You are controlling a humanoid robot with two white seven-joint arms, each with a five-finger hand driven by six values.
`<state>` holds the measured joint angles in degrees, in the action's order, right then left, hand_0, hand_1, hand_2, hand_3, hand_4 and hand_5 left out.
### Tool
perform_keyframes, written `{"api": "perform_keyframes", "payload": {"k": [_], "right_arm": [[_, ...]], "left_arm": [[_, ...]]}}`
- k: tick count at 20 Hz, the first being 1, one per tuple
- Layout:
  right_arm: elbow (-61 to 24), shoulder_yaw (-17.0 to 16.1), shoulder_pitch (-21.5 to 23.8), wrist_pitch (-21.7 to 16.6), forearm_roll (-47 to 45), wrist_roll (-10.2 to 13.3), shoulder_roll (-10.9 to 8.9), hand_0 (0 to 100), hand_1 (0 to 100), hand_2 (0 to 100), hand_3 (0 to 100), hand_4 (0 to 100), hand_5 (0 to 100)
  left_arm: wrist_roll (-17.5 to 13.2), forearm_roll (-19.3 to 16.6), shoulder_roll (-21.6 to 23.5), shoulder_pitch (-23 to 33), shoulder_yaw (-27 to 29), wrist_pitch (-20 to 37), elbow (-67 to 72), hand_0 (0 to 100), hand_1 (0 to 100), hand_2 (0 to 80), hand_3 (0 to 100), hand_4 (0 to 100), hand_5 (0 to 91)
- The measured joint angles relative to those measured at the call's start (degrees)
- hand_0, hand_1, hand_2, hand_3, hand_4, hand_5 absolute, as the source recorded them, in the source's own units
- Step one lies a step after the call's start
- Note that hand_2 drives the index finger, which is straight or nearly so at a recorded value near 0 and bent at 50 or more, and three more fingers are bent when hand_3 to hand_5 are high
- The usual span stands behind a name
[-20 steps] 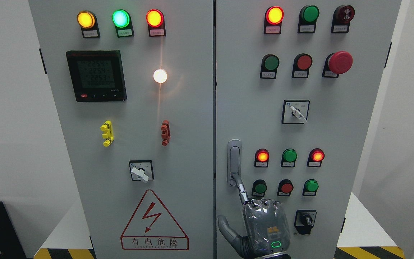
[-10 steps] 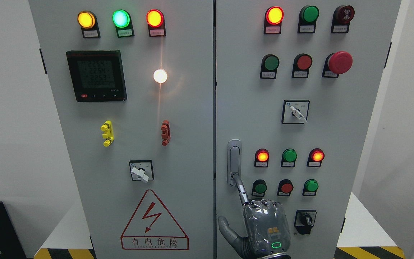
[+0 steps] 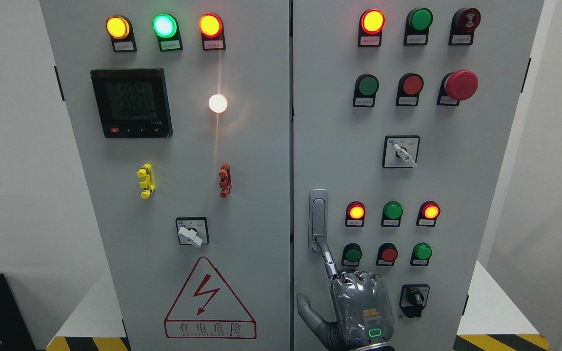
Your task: Release door handle
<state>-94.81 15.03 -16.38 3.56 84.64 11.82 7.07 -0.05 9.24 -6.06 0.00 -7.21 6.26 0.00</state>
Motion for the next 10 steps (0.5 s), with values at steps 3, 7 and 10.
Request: {"api": "perform_keyframes", "payload": {"k": [3,7,10], "right_arm": [[0.0,0.0,0.0,0.0,0.0,0.0,-0.01,35,25,7,100,100,100],[-0.2,0.0,0.0,0.0,0.0,-0.5,-0.02,35,25,8,100,100,100],[-0.2,0.0,0.0,0.1,0.0,-0.6,-0.01,35,25,8,100,100,100]], "left_arm": [[0.0,0.0,0.0,0.0,0.0,0.0,0.0,12,56,0.0,0,0,0.0],[0.0,0.0,0.0,0.0,0.0,0.0,0.0,12,56,0.0,0,0,0.0],[0.0,0.0,0.0,0.0,0.0,0.0,0.0,12,56,0.0,0,0,0.0]]}}
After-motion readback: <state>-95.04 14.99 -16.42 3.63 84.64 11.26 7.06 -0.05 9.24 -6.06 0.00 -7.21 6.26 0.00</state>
